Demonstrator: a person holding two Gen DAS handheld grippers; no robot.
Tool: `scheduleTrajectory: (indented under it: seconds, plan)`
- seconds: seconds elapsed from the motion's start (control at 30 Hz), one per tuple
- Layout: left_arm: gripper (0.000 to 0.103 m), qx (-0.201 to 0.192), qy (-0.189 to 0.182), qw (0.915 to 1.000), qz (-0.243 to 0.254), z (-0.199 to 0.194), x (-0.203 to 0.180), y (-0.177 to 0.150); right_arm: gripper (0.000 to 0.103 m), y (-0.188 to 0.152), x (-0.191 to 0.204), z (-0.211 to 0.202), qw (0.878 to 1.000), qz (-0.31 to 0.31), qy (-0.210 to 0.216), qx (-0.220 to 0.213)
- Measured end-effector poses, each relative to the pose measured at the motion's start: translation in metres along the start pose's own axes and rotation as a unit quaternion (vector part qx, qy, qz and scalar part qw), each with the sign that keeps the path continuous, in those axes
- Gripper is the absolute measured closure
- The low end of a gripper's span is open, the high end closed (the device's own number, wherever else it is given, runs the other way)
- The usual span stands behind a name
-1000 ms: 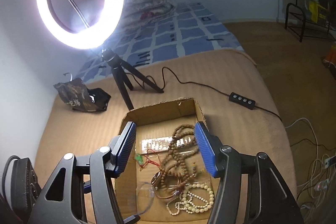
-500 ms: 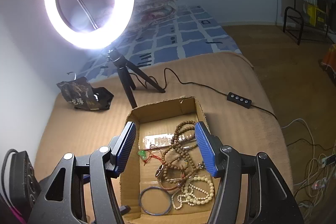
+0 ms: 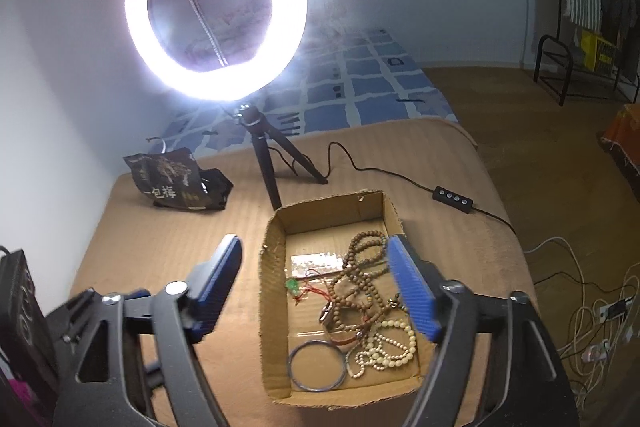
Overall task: Organize jewelry
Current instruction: 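Move both open tools back over the pearl earrings on the blanket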
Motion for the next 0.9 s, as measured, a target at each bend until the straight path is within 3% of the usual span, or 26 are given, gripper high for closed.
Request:
scheduleTrajectory:
  seconds: [0.5,0.73,0.9]
  plan:
    - [0.027,-0.002,0.087,0.9948,-0.052,-0.063,0.131,-0.046,0.024,-0.043,0.075,-0.006,0.999,-0.034,0.031,0.001]
    - [0.027,0.013,0.111,0.9918,-0.063,-0.064,0.170,-0.077,0.023,-0.075,0.123,0.011,0.996,-0.065,0.062,-0.001]
    - [0.027,0.029,0.113,0.9904,-0.074,-0.054,0.192,-0.097,0.023,-0.100,0.157,0.033,0.992,-0.108,0.058,0.017]
Point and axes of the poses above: each gripper's, at about its wrist camera, not at the fingertips, and z roughly the way its jaws point, x to its left, y to its top, the point moved 7 cm from there along z, roughly the way its jaws point, and after that the axes turned 2 degrees about -x, right-handed, at the moved point
